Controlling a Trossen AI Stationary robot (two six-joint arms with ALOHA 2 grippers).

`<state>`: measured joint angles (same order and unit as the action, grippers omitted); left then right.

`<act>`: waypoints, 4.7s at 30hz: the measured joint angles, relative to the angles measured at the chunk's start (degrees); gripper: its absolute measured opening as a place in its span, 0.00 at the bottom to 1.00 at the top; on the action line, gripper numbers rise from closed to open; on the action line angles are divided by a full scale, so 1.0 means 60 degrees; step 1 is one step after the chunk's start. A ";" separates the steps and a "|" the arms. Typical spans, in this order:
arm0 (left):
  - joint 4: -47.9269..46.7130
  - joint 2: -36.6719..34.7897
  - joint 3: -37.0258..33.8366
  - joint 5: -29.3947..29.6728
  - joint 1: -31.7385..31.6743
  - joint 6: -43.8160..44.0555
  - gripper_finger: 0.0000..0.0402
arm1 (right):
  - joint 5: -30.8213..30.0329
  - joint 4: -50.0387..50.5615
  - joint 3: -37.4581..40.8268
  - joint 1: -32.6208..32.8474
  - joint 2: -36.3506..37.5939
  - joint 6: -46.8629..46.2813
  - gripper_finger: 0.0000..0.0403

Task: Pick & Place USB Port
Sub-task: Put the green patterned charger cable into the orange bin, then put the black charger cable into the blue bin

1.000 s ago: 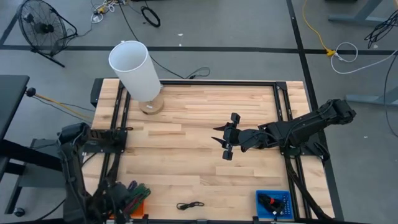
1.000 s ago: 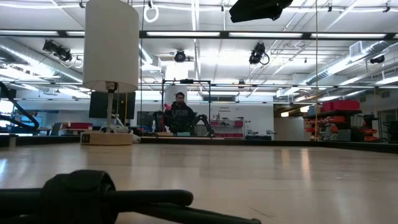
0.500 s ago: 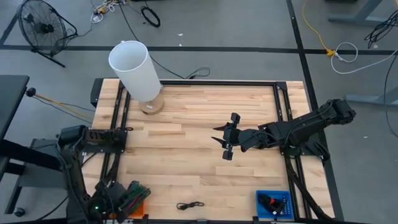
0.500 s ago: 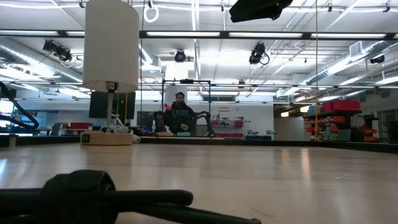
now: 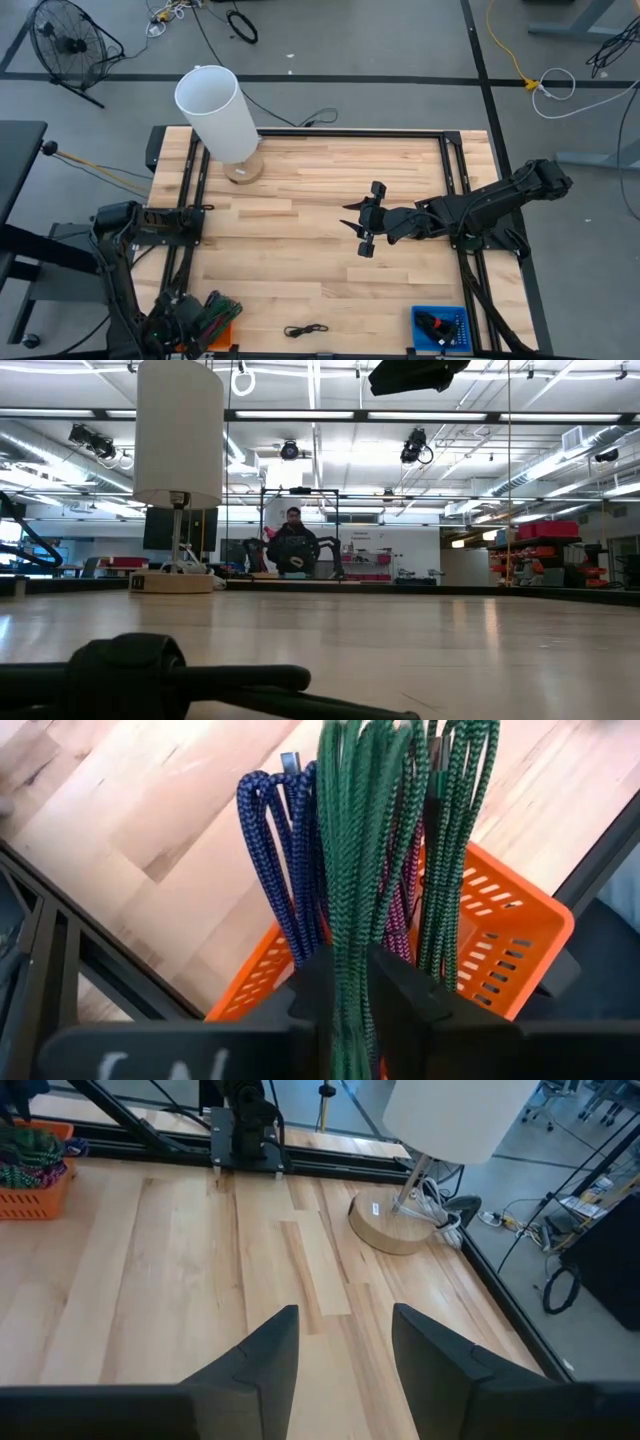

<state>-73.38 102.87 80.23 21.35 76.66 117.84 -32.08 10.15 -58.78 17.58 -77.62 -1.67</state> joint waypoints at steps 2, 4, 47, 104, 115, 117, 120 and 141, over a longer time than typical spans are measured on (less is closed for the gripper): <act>0.0012 0.0000 0.0000 0.0099 -0.0014 0.0000 0.19 | 0.0000 -0.0014 0.0000 0.0000 0.0000 0.0046 0.41; 0.0025 0.0000 0.0000 0.0147 -0.0018 -0.0007 0.21 | 0.0003 -0.0027 0.0000 0.0000 0.0000 0.0096 0.41; 0.6512 -0.0142 -0.0498 -0.1770 -0.6273 -1.2706 0.14 | 0.0015 -0.0053 0.0000 -0.0007 0.0002 0.0117 0.41; 1.2272 0.2087 -0.2656 -0.3863 -0.6441 -1.1744 0.02 | 0.0011 -0.0051 -0.0004 -0.0007 0.0003 0.0040 0.41; 1.1640 0.1394 -0.2732 -0.3639 -0.6882 -1.3031 0.01 | 0.0015 -0.0051 -0.0004 -0.0007 0.0003 0.0043 0.41; 1.1428 0.1054 -0.2732 -0.3335 -0.7061 -1.3361 0.01 | 0.0022 -0.0047 -0.0004 -0.0006 0.0004 0.0044 0.41; 1.1087 0.0481 -0.2715 -0.2836 -0.7358 -1.3904 0.01 | 0.0018 -0.0037 -0.0004 -0.0007 0.0003 0.0044 0.41; 1.1295 -0.4441 -0.2692 0.2215 -0.8249 -1.9361 0.01 | 0.0480 -0.1232 -0.0004 0.0000 0.0000 0.0053 0.41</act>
<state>-5.61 76.22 64.07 34.64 27.17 1.67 -29.20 2.76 -58.81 17.58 -77.62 -1.36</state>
